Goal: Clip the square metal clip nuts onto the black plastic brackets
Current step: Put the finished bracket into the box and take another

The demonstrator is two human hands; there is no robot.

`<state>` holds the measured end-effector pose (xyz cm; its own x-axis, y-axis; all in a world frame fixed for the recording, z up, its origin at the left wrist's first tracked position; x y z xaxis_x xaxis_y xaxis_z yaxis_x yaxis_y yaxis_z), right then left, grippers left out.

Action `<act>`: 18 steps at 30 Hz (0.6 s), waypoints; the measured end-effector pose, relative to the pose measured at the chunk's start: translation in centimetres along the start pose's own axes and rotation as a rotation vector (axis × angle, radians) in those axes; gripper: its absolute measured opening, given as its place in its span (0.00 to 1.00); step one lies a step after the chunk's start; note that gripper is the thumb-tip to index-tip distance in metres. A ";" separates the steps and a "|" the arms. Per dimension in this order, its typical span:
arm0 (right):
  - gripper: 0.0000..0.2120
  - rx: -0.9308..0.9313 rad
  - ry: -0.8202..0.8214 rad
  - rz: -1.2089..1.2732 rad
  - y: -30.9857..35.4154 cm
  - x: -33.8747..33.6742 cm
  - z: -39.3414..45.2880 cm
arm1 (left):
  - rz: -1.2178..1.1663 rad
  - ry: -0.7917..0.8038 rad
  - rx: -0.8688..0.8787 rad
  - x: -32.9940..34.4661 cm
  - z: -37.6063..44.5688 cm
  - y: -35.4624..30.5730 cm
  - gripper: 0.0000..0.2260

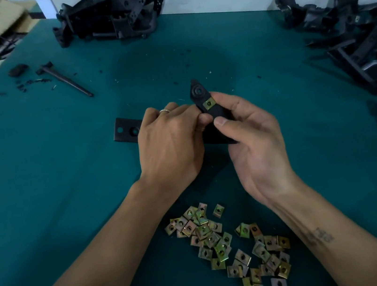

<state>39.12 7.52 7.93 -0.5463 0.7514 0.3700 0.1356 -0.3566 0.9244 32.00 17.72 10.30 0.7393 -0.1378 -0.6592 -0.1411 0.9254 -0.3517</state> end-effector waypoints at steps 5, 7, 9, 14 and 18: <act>0.11 -0.136 -0.113 -0.154 0.3 -0.2 0.0 | 0.067 0.022 -0.038 -0.1 0.1 0.3 0.12; 0.11 -0.136 -0.098 -0.197 0.3 -0.1 0.0 | 0.076 0.039 -0.039 -0.2 0.0 0.4 0.12; 0.13 -0.136 -0.082 -0.229 0.3 -0.1 -0.1 | 0.074 0.045 -0.051 -0.1 -0.1 0.4 0.12; 0.17 -0.221 0.017 -0.407 0.3 0.8 -0.5 | 0.079 0.018 -0.117 -0.1 -0.1 1.0 0.10; 0.15 -0.287 0.064 -0.537 0.6 1.3 -0.2 | 0.072 -0.006 -0.168 -0.2 -0.3 1.2 0.09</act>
<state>38.30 8.19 8.98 -0.5260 0.8362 -0.1552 -0.3959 -0.0792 0.9149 31.51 18.73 9.84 0.7273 -0.0705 -0.6826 -0.3016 0.8606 -0.4103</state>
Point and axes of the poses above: each hand's wrist, its own z-axis towards the middle knuckle, its own x-axis out of the palm, y = z × x, the point moved 6 cm from there along z, towards the middle knuckle, and after that the axes turned 7 degrees about -y, right-handed, at the moved point
